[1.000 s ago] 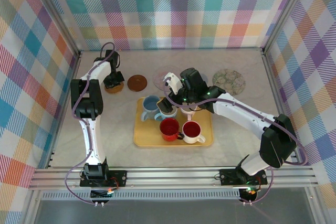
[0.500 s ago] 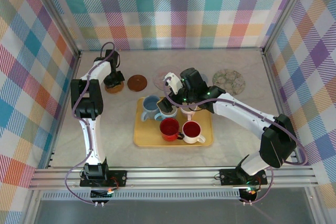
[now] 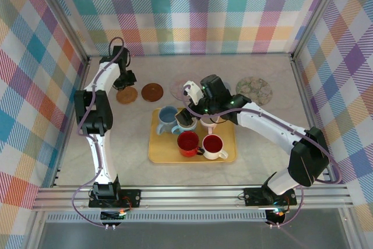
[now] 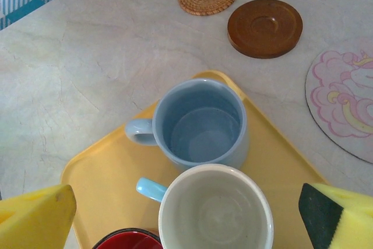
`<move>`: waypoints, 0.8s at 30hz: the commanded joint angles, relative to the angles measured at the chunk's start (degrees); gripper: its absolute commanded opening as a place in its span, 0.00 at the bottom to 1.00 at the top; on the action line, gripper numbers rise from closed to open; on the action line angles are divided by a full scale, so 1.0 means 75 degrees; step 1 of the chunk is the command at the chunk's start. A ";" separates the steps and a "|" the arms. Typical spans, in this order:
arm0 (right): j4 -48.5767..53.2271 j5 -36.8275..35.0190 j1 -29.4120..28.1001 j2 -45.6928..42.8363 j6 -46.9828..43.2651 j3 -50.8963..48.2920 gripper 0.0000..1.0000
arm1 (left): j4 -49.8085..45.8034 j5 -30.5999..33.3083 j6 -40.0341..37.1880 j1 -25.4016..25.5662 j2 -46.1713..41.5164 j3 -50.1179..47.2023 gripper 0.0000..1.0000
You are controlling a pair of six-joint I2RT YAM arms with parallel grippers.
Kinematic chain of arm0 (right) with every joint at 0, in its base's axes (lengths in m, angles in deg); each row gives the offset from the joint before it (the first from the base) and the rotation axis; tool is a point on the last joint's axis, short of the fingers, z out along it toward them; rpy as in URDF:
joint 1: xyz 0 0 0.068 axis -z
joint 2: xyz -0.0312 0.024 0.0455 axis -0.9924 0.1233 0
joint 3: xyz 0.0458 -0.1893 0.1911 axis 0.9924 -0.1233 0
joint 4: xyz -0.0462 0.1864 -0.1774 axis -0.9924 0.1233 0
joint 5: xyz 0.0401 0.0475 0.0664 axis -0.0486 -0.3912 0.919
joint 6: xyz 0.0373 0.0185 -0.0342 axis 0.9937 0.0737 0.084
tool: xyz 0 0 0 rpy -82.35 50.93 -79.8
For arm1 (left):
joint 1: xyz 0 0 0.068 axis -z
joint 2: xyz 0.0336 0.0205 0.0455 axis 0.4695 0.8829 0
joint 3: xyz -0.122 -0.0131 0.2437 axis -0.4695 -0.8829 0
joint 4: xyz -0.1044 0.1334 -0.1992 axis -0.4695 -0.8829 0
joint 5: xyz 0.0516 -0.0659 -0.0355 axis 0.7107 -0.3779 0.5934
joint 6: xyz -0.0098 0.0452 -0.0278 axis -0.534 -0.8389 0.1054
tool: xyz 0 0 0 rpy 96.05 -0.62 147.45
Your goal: Place the cup by the coaster
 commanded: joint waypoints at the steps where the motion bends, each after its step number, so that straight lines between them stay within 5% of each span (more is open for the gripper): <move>1: 0.0283 0.0262 0.0054 -0.0197 -0.0283 0.0380 0.99 | -0.0252 -0.0254 -0.0506 -0.0004 -0.0898 0.0298 0.28; 9: 0.0641 0.0265 0.0065 -0.0235 -0.0457 0.0563 0.99 | 0.0108 -0.0783 -0.1345 0.0375 -0.2434 -0.0621 0.41; 15: 0.0700 0.0347 0.0065 -0.0382 -0.0424 0.0547 0.99 | 0.0287 -0.0746 -0.2319 0.1141 -0.3547 -0.1465 0.61; 24: 0.0837 0.0458 0.0066 -0.0694 -0.0335 0.0497 0.99 | 0.0193 -0.1544 -0.2458 0.1657 -0.4744 -0.2121 0.86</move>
